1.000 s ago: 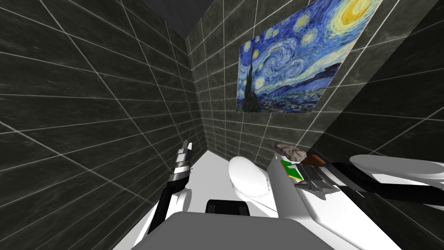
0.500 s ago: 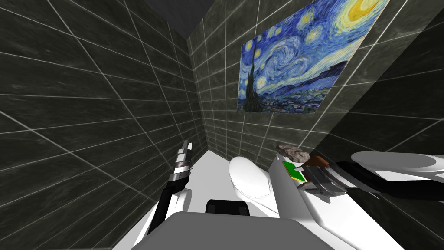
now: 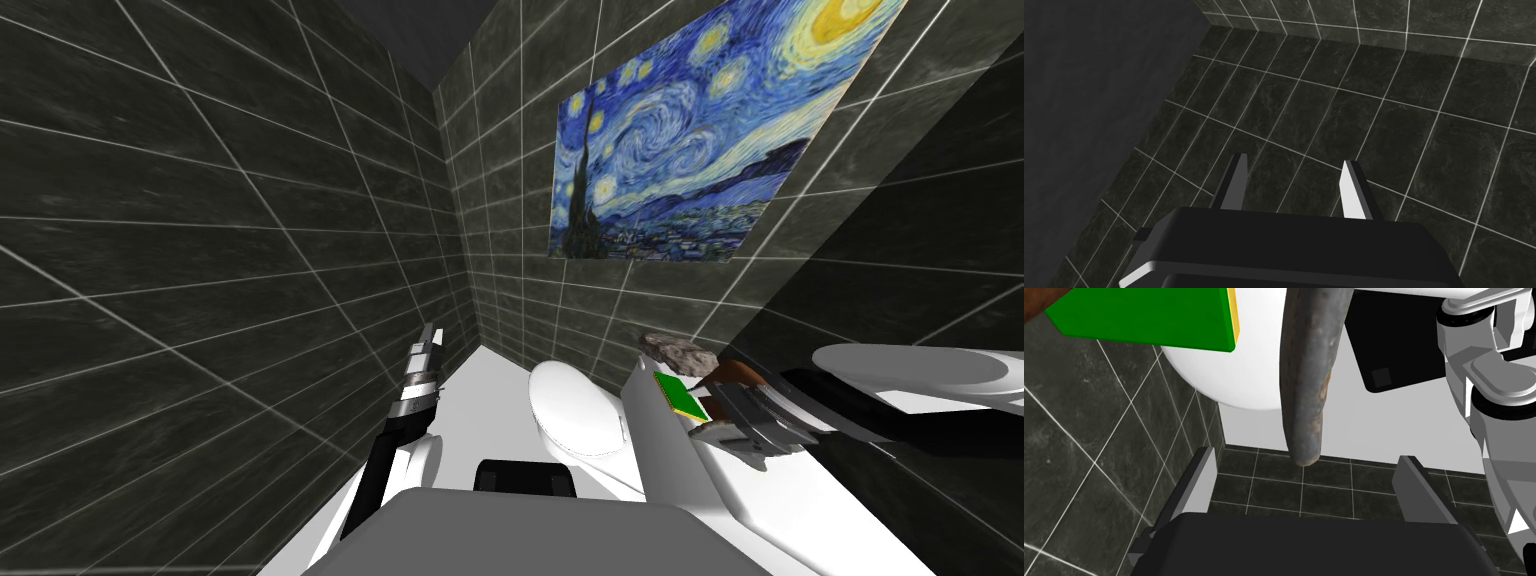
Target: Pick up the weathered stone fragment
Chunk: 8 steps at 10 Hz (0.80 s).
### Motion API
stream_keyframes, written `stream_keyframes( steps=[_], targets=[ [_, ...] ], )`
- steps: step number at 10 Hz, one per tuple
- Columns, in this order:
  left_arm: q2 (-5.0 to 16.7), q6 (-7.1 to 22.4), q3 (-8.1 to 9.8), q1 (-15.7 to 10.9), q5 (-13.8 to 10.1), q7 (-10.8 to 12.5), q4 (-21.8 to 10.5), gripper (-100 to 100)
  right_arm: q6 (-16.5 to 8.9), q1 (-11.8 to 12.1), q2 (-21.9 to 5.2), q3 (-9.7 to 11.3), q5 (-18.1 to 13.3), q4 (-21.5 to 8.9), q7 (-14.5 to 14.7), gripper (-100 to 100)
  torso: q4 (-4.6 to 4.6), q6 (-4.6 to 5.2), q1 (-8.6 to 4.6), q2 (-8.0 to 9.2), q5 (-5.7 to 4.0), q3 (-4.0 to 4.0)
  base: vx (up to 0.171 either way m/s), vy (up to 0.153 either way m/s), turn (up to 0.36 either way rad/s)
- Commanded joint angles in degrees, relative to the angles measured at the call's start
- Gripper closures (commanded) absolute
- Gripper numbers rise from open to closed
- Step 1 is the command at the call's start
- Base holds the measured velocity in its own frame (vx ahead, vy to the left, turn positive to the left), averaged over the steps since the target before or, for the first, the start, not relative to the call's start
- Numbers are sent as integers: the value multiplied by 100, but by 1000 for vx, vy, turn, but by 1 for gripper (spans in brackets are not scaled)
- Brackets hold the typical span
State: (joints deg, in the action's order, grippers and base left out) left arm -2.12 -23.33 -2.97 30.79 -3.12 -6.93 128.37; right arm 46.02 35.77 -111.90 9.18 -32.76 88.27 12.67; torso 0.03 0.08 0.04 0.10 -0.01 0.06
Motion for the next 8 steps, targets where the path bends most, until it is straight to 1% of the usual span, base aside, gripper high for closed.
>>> stream_keyframes(
  steps=[1,2,3,4,6,7,8],
  targets=[
    [0,0,0,0,0,0,0,0,-16,76,-286,130,51,-84,92,-100,0,0,0,0,0,0,-2,5,43],
    [0,0,0,0,0,0,0,0,26,113,-474,213,-13,-174,80,-100,0,-2,2,-1,1,0,-6,8,53],
    [0,0,0,0,0,0,0,0,26,113,-495,266,95,-174,80,-100,0,-2,5,-1,3,-1,-5,5,26],
    [0,0,0,0,0,0,0,0,26,113,-495,213,-13,-174,80,-100,0,0,2,1,-1,0,0,0,0],
    [0,0,0,0,0,0,0,0,97,173,-833,348,-117,-324,62,-100,0,-1,1,1,0,1,-7,6,38],
    [0,0,0,0,0,0,0,0,97,173,-833,348,-117,-324,62,-100,0,-1,2,2,0,1,-8,5,20],
    [0,0,0,0,0,0,0,0,125,197,-962,399,-157,-381,55,-100,1,0,2,2,0,1,-7,6,21]
  ],
)
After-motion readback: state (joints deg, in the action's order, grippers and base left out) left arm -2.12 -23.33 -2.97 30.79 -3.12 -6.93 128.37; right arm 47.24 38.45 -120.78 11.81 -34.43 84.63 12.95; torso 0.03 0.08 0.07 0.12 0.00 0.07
